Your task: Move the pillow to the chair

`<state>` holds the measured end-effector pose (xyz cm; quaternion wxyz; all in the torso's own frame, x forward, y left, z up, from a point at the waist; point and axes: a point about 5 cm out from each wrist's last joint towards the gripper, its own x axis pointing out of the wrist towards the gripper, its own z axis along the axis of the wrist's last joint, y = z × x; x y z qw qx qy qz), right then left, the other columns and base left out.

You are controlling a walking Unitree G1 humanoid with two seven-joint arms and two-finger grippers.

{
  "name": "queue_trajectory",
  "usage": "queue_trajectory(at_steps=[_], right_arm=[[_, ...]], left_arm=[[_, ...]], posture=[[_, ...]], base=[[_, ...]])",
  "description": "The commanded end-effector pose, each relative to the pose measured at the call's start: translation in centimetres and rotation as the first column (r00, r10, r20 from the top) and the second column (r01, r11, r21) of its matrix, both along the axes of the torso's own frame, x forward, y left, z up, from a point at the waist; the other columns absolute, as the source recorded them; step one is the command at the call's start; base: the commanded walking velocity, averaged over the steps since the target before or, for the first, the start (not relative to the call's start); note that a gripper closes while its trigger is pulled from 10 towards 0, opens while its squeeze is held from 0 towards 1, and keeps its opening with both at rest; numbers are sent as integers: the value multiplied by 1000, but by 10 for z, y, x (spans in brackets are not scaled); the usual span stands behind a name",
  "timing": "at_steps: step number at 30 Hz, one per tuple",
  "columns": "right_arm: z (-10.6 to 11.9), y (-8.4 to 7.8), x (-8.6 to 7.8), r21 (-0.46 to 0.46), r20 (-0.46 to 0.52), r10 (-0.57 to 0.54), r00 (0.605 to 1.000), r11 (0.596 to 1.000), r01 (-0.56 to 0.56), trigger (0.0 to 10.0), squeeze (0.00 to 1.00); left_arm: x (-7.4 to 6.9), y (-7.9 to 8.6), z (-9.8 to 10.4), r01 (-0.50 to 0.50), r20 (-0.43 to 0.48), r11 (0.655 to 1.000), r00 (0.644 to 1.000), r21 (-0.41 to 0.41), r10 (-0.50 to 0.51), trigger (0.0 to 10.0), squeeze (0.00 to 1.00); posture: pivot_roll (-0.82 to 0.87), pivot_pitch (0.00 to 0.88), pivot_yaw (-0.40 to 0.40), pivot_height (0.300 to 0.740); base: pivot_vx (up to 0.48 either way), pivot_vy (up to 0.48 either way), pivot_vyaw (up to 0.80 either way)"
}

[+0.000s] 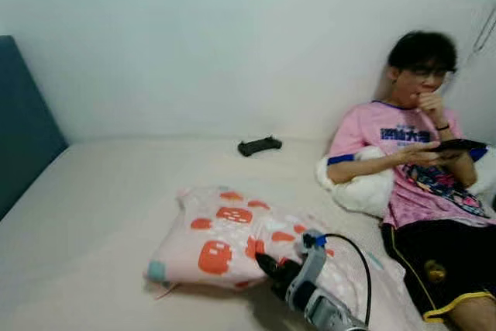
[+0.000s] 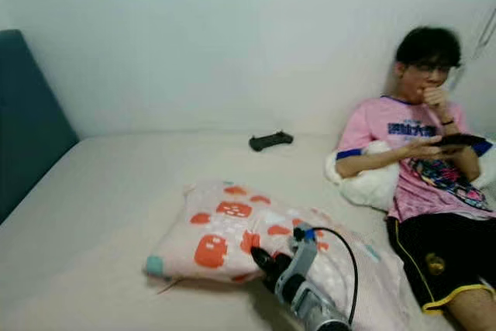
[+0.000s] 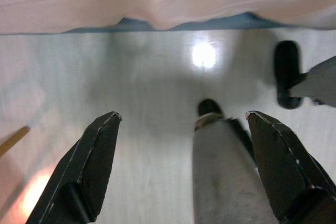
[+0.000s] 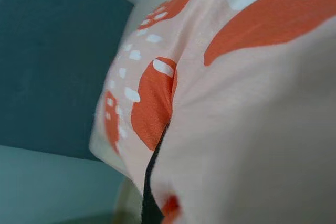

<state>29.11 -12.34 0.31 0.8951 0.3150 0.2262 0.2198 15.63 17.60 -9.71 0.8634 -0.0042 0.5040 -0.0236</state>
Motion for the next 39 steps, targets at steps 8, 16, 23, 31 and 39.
queue_trajectory(at_steps=[8, 16, 23, 31, 39], right_arm=[[-20, -21, -14, -237, -72, -81, 994, 969, 62, 10000, 0], [-29, -32, -24, -328, -89, -79, 993, 943, 46, 10000, 0], [-32, -9, -31, -323, -88, 88, 992, 940, -112, 10000, 0], [-48, 17, -54, -484, -167, 353, 920, 784, -389, 10000, 0], [-77, -5, -90, -619, -365, 337, 868, 609, -496, 10000, 0]], left_arm=[[-6, 2, -3, -38, -38, 999, 999, 8, 38, 10000, 0], [-5, 1, -2, -13, -32, 1000, 999, 14, 14, 10000, 0], [-6, 1, -3, -8, -37, 1000, 999, 14, 8, 10000, 0], [-7, -1, -3, -2, -36, 1000, 999, 8, 2, 10000, 0], [-8, -1, -3, 22, -40, 999, 999, 26, -21, 10000, 0]], posture=[[-97, 18, 25, 730], [-94, 19, 28, 730], [-95, 18, 29, 730], [-94, 16, 28, 730], [-86, 12, 24, 730]], base=[[-221, 0, 0], [0, 0, 477], [0, 0, 763], [0, 0, 763], [0, 0, 763]])
